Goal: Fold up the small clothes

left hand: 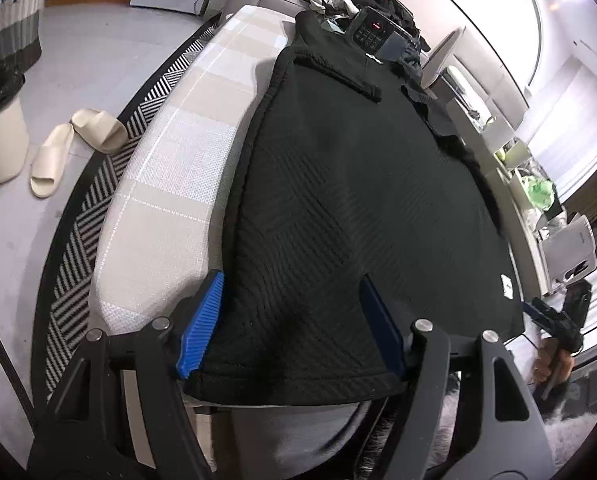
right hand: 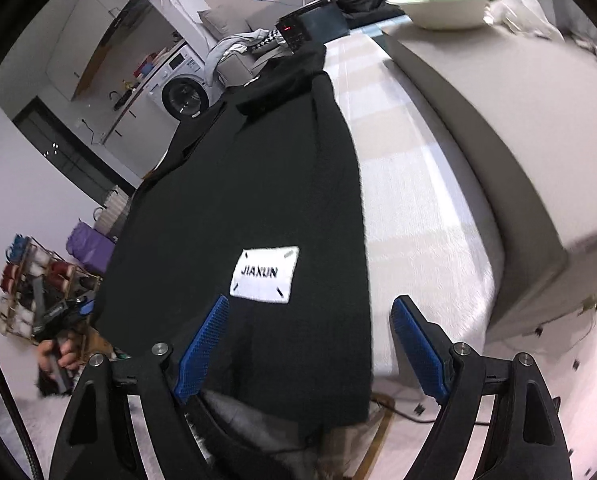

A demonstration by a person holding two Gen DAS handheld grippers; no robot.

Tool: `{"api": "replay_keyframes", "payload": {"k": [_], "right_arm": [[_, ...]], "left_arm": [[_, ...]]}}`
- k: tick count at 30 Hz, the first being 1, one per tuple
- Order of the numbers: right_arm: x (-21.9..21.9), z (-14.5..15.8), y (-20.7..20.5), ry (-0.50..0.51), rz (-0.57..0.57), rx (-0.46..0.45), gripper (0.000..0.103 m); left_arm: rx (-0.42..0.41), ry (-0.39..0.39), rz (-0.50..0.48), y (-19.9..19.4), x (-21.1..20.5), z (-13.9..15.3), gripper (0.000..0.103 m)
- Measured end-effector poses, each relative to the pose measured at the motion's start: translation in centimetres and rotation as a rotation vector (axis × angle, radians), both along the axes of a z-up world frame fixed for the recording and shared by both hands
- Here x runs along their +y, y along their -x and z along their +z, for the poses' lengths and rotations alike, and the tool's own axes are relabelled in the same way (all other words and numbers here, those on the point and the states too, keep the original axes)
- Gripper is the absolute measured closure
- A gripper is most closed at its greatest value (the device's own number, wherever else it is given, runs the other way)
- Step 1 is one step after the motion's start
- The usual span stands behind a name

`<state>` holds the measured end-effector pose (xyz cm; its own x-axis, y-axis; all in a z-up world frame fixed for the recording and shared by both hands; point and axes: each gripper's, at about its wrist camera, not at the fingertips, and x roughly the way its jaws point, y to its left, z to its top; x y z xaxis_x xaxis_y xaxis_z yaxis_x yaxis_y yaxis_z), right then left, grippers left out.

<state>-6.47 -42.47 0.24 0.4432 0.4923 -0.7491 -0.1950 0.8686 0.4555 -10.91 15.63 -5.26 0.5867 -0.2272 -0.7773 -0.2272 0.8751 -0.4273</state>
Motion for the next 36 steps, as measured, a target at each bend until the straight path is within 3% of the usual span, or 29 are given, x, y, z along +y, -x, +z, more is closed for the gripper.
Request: {"api": "replay_keyframes", "payload": {"k": [6,11,12,15,23,29,34,35,36], "right_arm": [[-1.5,0.3,1.8,-0.038,0.050,0.020,0.018],[0.1,-0.1,2.1,-0.038,0.132,0.026,0.025],[0.2,-0.1,2.2,-0.049,0.147,0.029,0.031],[0.8,0.4,2.2,-0.056,0.184,0.017,0.031],[-1.3,-0.6,0.5,-0.256,0.109,0.083,0.031],[-1.9,-0.3,1.0,-0.136,0.081,0.131,0.033],[-1.7,-2.1,0.7,-0.176,0.076,0.185,0.033],[-1.9,-2.6,0.6,-0.173,0.076,0.198,0.036],[-1.7,-2.9,0.5,-0.165,0.075,0.210,0.047]], "left_arm": [[0.003,-0.027,-0.003,-0.1,-0.5,0.0,0.036],[0.004,-0.038,-0.007,-0.1,-0.7,0.0,0.036],[0.004,-0.038,-0.007,-0.1,-0.7,0.0,0.036],[0.004,-0.041,-0.006,0.0,-0.7,0.0,0.036],[0.003,-0.054,-0.012,0.1,-0.8,0.0,0.036],[0.006,-0.059,-0.016,0.2,-0.8,0.0,0.036],[0.009,-0.073,-0.015,0.2,-0.7,0.0,0.036],[0.012,-0.077,-0.015,0.2,-0.9,0.1,0.036],[0.013,-0.081,-0.015,0.2,-1.0,0.1,0.036]]}}
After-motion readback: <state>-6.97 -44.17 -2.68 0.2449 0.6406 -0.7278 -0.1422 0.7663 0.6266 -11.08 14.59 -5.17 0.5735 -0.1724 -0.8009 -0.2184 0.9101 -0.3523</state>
